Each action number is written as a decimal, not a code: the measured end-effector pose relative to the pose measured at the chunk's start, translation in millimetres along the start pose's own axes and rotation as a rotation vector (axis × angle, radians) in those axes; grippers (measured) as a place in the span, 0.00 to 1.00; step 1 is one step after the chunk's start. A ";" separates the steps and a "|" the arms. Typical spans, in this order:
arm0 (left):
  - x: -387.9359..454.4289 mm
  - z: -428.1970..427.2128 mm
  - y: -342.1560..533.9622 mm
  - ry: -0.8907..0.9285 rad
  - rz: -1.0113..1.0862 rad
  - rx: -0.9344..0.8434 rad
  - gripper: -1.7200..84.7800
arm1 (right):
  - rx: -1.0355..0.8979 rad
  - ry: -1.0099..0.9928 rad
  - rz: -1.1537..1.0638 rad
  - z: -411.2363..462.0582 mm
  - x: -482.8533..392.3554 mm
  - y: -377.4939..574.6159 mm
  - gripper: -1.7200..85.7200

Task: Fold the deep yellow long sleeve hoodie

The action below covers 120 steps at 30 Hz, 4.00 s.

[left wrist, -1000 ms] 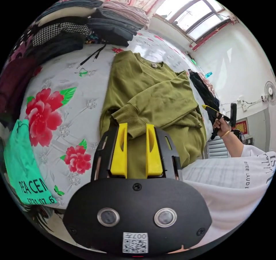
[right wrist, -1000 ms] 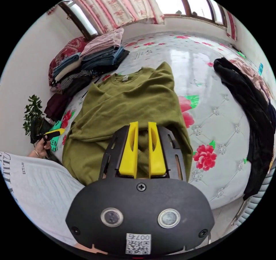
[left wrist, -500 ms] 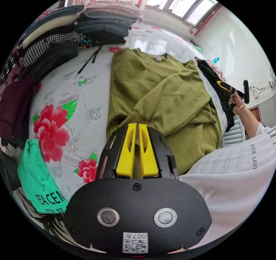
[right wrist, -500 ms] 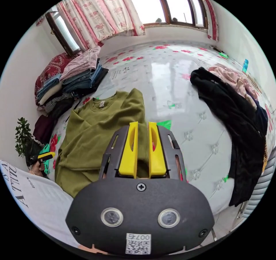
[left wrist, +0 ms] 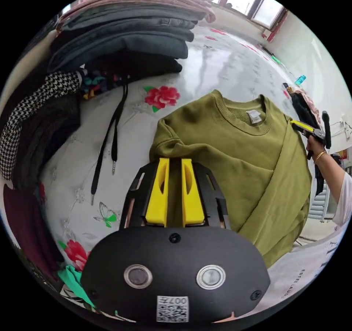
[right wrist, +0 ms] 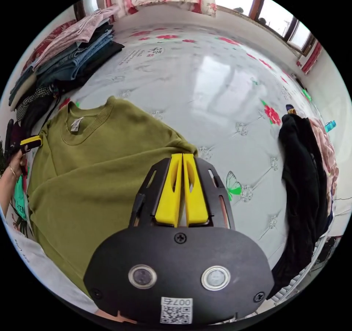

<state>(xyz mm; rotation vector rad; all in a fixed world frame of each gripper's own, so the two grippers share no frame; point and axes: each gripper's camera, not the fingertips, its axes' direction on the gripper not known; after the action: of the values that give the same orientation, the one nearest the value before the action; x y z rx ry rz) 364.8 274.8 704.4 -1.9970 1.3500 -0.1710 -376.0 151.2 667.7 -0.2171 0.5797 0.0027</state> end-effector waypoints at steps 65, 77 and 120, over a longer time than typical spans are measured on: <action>124.1 28.5 156.8 -0.042 0.014 0.078 0.04 | 0.086 -0.204 0.079 -220.2 49.1 88.1 0.10; 75.8 -81.2 442.5 0.089 -0.223 0.015 0.11 | 0.013 -0.417 0.344 -338.1 169.4 420.7 0.14; -49.2 -236.6 420.1 0.690 -0.268 0.120 0.01 | 0.196 -0.897 0.409 -430.6 272.5 432.2 0.02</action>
<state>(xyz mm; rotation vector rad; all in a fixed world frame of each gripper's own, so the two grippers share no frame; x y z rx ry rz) -88.3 118.4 633.4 -2.0911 1.4065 -1.1213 -409.2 469.6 81.3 0.1055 -0.2794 0.4186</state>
